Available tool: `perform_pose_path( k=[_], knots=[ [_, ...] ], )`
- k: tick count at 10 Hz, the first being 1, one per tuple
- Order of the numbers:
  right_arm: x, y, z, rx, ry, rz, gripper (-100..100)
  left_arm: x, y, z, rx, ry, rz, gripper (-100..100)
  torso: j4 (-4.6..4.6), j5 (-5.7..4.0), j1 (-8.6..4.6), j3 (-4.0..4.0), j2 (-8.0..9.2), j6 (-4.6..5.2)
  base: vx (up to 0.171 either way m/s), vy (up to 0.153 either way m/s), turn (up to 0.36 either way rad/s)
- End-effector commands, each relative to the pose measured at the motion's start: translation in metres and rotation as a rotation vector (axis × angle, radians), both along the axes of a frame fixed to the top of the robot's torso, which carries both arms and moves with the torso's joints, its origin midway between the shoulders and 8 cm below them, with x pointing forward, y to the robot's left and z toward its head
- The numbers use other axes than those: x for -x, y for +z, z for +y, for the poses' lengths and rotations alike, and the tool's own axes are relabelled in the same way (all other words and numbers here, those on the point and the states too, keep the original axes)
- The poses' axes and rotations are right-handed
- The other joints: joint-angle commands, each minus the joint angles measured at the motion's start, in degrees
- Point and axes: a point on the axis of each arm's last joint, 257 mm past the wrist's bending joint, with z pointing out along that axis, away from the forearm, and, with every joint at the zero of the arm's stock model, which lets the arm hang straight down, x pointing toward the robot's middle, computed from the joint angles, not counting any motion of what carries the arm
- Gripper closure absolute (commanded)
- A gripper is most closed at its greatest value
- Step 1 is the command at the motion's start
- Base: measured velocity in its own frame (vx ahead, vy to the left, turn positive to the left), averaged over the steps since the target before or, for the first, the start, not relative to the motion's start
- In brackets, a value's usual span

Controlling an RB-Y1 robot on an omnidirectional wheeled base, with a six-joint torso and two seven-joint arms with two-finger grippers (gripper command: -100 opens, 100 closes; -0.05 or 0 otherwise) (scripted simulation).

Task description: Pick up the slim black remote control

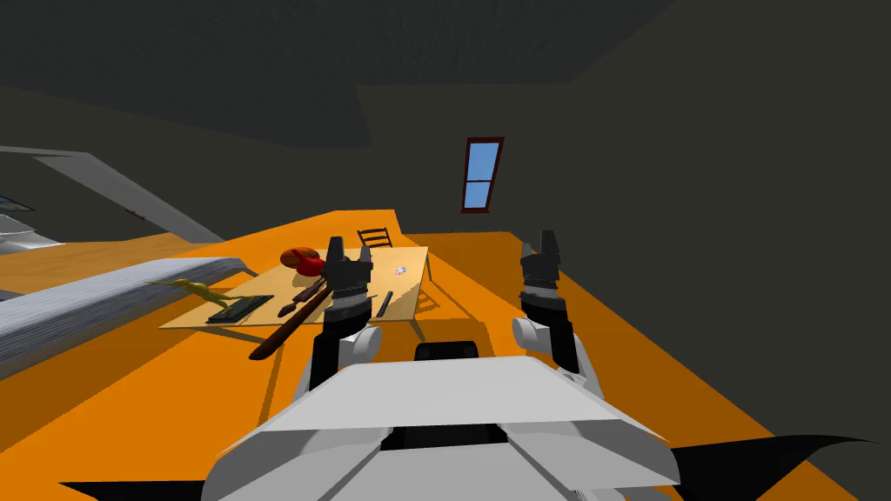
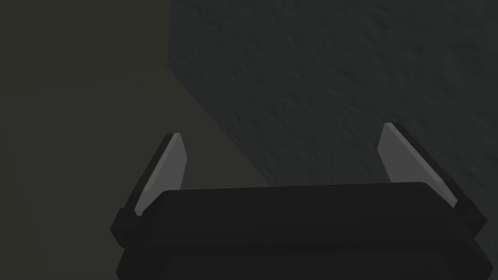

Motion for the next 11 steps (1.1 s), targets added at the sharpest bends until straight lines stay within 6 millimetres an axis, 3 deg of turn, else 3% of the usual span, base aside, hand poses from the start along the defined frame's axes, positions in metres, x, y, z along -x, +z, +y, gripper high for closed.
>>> perform_pose_path(
  k=[1, 5, 6, 8, 9, 10, 11],
  knots=[
    [0.000, 0.000, 0.000, 0.000, 0.000, 0.000, 0, -0.012, -0.018, 0.001, -0.014, -0.023, 0.060, -100, 0.00, 0.00, 0.00, 0.00, 0.00, 0.00, 0.023, -0.042, 0.017],
    [0.000, 0.000, 0.000, 0.000, 0.000, 0.000, 0, -0.043, -0.078, 0.019, -0.008, -0.060, 0.250, -100, -0.05, -0.08, -0.39, -0.12, -0.20, 0.00, 0.047, -0.099, 0.037],
    [0.000, 0.000, 0.000, 0.000, 0.000, 0.000, 0, -0.044, -0.079, 0.019, -0.007, -0.060, 0.256, -100, -0.05, -0.09, -0.39, -0.12, -0.20, 0.00, 0.031, -0.072, 0.019],
    [0.000, 0.000, 0.000, 0.000, 0.000, 0.000, 0, -0.060, -0.120, 0.037, 0.014, -0.067, 0.380, -100, -0.04, -0.05, -0.24, -0.10, -0.17, 0.00, 0.053, -0.079, 0.033],
    [0.000, 0.000, 0.000, 0.000, 0.000, 0.000, 0, -0.061, -0.123, 0.037, 0.015, -0.066, 0.389, -100, -0.06, -0.06, -0.30, -0.15, -0.26, 0.00, 0.051, -0.086, 0.023],
    [0.000, 0.000, 0.000, 0.000, 0.000, 0.000, 0, -0.068, -0.147, 0.049, 0.031, -0.066, 0.460, -100, -0.05, -0.08, -0.31, -0.13, -0.22, 0.00, 0.056, -0.086, 0.028],
    [0.000, 0.000, 0.000, 0.000, 0.000, 0.000, 0, -0.068, -0.147, 0.049, 0.031, -0.066, 0.462, -100, -0.05, -0.07, -0.31, -0.13, -0.23, -0.01, 0.038, -0.061, 0.024]
  ],
)
